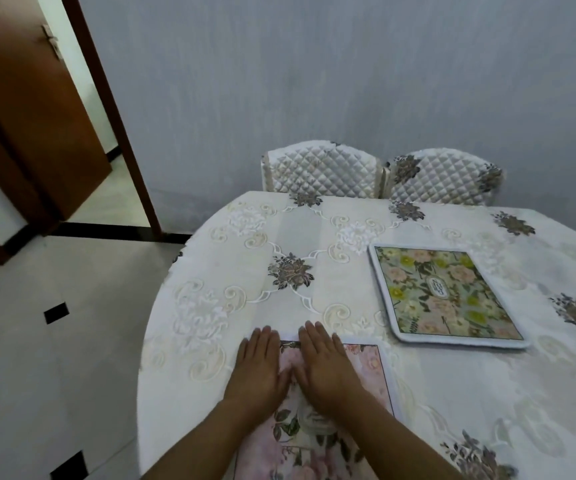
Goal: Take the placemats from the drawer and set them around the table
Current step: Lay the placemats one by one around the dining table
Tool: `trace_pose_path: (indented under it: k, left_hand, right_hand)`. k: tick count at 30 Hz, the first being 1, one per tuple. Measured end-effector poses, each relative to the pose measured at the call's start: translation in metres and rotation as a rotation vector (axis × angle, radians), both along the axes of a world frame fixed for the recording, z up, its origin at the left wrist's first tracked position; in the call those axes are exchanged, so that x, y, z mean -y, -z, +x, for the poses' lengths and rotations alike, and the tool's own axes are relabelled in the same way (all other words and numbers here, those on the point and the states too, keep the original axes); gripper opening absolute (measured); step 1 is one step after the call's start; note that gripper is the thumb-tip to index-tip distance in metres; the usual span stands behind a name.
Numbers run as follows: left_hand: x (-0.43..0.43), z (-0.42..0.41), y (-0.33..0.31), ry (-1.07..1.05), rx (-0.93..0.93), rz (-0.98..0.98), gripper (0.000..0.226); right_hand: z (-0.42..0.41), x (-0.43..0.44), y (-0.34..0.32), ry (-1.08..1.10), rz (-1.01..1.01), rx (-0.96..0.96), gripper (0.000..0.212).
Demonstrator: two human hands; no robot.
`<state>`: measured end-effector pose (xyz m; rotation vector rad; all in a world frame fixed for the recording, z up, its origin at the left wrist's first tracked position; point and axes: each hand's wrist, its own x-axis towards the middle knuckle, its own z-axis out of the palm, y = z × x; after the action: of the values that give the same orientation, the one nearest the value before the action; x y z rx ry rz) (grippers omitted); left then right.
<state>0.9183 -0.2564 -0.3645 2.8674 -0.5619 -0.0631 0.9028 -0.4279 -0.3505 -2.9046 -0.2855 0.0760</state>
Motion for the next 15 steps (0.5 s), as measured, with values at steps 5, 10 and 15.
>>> trace_pose_path:
  k: [5,10,15]
  left_hand:
    - [-0.012,0.031,0.015,0.046,0.06,0.012,0.076]
    - [-0.039,0.035,0.014,0.053,0.028,0.012,0.077]
    - [-0.035,0.018,0.002,-0.073,-0.067,-0.005,0.077]
  right_hand:
    - [0.015,0.031,0.027,-0.001,-0.03,0.043,0.071]
    - [0.005,0.089,0.032,0.076,-0.053,0.043,0.072]
    - [-0.007,0.103,0.014,0.204,-0.041,-0.035,0.071]
